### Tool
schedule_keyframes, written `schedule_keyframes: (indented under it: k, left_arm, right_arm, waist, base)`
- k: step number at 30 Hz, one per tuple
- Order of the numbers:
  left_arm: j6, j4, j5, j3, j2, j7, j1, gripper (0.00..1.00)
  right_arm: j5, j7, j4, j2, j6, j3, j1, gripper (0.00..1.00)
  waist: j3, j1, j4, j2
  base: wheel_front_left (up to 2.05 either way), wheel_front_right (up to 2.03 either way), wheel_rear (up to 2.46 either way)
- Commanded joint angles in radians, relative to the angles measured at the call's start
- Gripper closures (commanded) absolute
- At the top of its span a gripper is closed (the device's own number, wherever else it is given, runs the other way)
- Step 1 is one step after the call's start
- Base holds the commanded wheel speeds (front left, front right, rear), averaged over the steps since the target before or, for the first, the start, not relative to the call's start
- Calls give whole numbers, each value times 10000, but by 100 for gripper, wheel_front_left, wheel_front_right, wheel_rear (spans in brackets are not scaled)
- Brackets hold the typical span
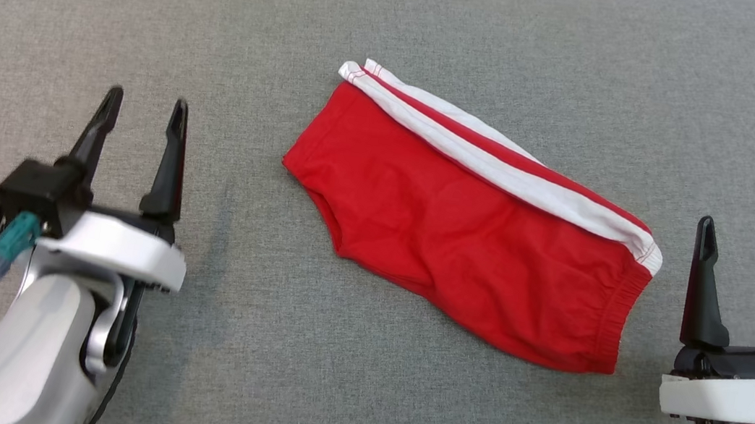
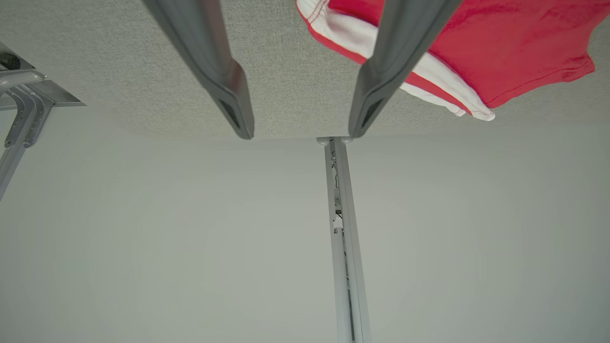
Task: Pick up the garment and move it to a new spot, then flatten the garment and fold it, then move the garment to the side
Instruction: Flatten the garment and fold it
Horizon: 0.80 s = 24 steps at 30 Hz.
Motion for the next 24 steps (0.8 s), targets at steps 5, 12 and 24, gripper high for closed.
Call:
schedule_keyframes:
  k: [5,12,24]
  left_arm:
    - [162,-527,-101,118,261,104,770,0]
    - [161,-770,-150,9,337,331,916,0]
    - [-10,-893,15,-357,429,675,325,0]
  right_arm:
    - [37,-16,104,-52,1,-44,186,0]
    - [116,-16,86,-53,1,-42,168,0]
    - [324,-17,134,-53,1,34,-108,0]
  waist:
    - [-58,0,-12,-1]
    - [32,0,4,-1]
    - [272,0,-60,-1]
  base:
    - [0,0,0]
    - [0,0,0]
    - [0,0,0]
